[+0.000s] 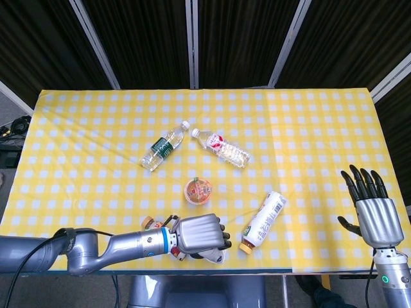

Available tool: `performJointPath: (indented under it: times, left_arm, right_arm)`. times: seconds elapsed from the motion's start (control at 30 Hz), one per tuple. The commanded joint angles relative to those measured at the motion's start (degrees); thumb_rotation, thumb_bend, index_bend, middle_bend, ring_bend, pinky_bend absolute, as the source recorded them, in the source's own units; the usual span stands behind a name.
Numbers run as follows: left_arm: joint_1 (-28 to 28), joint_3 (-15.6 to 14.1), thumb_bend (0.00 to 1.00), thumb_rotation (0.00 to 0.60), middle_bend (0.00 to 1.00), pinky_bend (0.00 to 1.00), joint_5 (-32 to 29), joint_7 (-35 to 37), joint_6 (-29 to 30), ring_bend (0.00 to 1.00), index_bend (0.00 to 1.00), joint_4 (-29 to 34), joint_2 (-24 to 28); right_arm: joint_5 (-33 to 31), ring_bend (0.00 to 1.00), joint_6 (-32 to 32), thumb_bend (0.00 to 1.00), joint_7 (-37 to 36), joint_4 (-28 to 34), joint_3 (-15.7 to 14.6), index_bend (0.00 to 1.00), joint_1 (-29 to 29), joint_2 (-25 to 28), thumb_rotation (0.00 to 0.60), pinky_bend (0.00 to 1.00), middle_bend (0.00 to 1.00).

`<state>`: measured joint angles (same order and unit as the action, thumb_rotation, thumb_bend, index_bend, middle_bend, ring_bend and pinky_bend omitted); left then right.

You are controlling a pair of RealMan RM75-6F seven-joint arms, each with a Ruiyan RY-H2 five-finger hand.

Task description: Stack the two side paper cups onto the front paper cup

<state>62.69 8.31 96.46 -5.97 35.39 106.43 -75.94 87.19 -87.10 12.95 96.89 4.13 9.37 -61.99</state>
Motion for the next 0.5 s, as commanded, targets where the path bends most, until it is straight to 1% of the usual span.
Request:
performJointPath:
  times: [0.03,0.27,0.37,0.4,0.5]
  left_arm:
    - [0.37,-0.18,0.25,0.6,0.47,0.58,-0.63,-0.81,-0.16,0.53,0.49,-0.61,-0.46]
    - [0.87,-0.61,0.24,0.6,0.46,0.58,-1.66,-1.74,0.13,0.52,0.48,-1.36,-1.37]
    - [1.13,-0.95,0.2,0.6,0.45,0.58,-1.91,-2.01,-0.05,0.51,0.48,-1.57,-1.7]
    - [1.22,-1.08,0.17,0.6,0.43,0.57,-2.03,-2.12,-0.03,0.5,0.47,-1.66,-1.86]
    - [1.43,-1.34,0.08,0.6,0.29,0.5,-2.47,-1.94,-0.03,0.38,0.37,-1.91,-2.2]
  right_arm:
    - [-0.01,0.0,-0.05,0.0,-0.07,0.04,0.11,0.0,-0.07,0.03,0.6,0.0,0.0]
    - [0.18,0.0,0.01,0.0,-0.1,0.09,0.28,0.0,-0.22,0.09,0.6,0.0,0.0]
    - [0.21,0.0,0.01,0.0,-0.12,0.15,0.37,0.0,-0.27,0.11,0.6,0.0,0.0]
    - [0.23,0.0,-0.04,0.0,-0.13,0.17,0.4,0.0,-0.34,0.14,0.6,0.0,0.0]
    - [0.08,0.0,0.07,0.0,-0.18,0.23,0.51,0.0,-0.4,0.14,0.6,0.0,0.0]
